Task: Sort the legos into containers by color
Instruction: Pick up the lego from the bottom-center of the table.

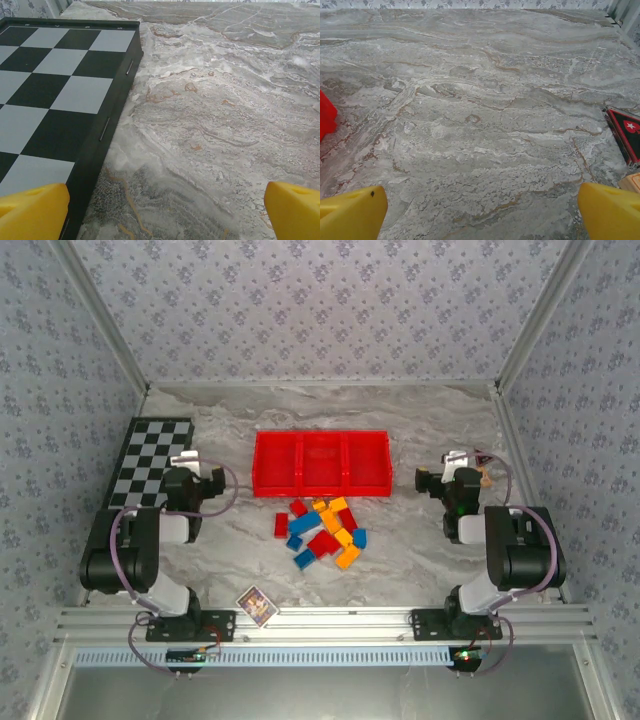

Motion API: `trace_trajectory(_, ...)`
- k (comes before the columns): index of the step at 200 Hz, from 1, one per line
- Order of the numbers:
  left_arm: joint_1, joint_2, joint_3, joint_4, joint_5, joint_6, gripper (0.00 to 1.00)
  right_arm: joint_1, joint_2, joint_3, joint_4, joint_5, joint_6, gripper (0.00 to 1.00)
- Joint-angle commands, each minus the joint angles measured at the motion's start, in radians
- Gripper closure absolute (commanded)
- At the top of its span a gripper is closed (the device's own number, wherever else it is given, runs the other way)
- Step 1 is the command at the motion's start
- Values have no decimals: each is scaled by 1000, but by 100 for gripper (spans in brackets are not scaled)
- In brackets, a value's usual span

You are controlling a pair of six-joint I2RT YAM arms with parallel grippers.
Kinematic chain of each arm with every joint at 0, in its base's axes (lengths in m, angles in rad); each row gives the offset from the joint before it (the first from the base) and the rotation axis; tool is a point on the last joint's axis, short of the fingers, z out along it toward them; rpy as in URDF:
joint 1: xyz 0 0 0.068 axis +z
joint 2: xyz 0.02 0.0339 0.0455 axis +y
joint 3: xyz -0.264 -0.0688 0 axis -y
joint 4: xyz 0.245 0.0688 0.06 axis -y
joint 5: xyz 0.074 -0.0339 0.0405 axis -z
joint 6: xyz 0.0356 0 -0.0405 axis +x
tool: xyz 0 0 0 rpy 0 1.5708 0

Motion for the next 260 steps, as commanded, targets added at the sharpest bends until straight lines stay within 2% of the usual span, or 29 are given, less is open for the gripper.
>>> trace_trajectory(1,11,0,24,6,33,9,0,3,-7,19,-5,11,0,0)
trace_trajectory(148,11,0,24,7,38,8,0,1,-7,19,-4,9,0,0)
trace_trajectory(166,12,1,27,0,88,26,0,-2,-7,21,-7,3,3,0)
trace_trajectory(208,1,-7,20,10,63,36,0,-16,-6,24,-15,-15,17,0)
trace_trajectory(213,-14,-21,20,3,45,47,0,-13,-13,18,-3,39,29,0)
trace_trajectory(221,-36,-66,11,-9,10,65,0,27,-71,-12,11,235,51,0)
trace_trajectory(227,-60,-122,25,-90,-47,68,0,33,-147,-21,-43,299,72,0)
trace_trajectory(234,-92,-200,68,-243,-105,55,0,20,-251,-13,-164,305,105,0)
trace_trajectory(244,-123,-288,131,-416,-173,6,0,-24,-409,28,-380,309,260,0)
trace_trajectory(260,-154,-398,187,-561,-217,-83,0,-125,-615,110,-718,278,557,0)
